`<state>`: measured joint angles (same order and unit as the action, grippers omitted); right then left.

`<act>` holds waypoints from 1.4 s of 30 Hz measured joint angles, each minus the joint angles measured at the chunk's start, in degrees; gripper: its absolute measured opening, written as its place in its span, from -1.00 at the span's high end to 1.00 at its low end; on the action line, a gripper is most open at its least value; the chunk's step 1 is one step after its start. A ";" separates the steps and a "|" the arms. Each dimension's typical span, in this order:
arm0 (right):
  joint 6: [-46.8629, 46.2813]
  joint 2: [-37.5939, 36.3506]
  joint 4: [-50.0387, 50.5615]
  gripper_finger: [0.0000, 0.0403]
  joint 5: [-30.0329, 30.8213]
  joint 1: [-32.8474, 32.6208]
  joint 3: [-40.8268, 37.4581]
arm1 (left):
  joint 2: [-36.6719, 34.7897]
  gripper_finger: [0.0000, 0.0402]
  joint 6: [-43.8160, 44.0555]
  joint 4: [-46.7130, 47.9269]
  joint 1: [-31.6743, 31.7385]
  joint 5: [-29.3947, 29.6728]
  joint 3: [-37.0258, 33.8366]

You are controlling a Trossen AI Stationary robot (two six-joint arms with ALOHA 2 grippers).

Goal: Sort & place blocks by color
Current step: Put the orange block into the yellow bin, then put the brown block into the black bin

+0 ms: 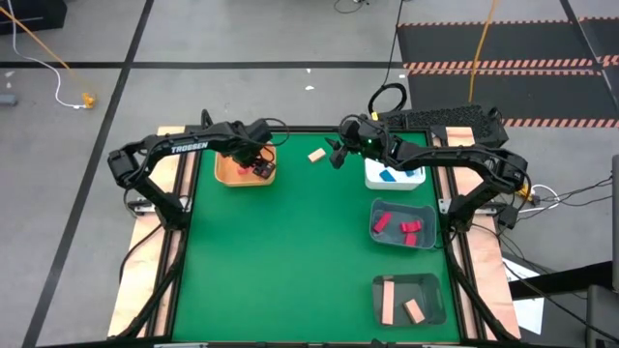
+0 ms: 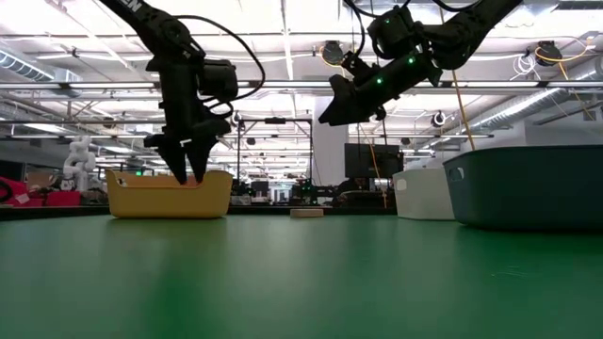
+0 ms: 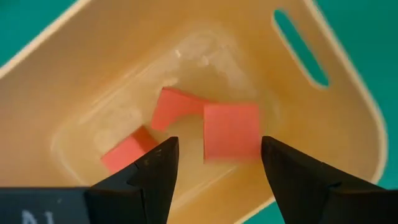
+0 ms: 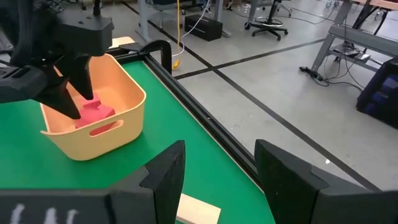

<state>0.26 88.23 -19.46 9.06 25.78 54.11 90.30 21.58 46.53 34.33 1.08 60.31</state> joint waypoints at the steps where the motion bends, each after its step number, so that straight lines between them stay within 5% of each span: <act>1: 0.23 0.00 0.02 0.08 0.00 0.00 0.00 | 0.00 -0.13 0.66 -0.53 0.06 0.00 0.00; 21: 0.43 0.00 -1.70 0.08 -0.20 0.00 -0.07 | -0.08 -0.13 4.77 -1.17 -2.58 -2.70 0.00; 32: -2.38 0.00 -10.39 0.08 2.88 0.00 -0.07 | -9.49 -0.13 7.55 -3.51 -4.85 1.23 0.00; 42: 0.81 0.00 -10.81 0.08 2.86 0.46 -0.07 | -16.65 -0.13 4.15 -23.51 -7.77 -2.77 0.04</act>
<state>1.07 88.23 -30.27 11.92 26.24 54.04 73.65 25.74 23.02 26.56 -1.69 60.36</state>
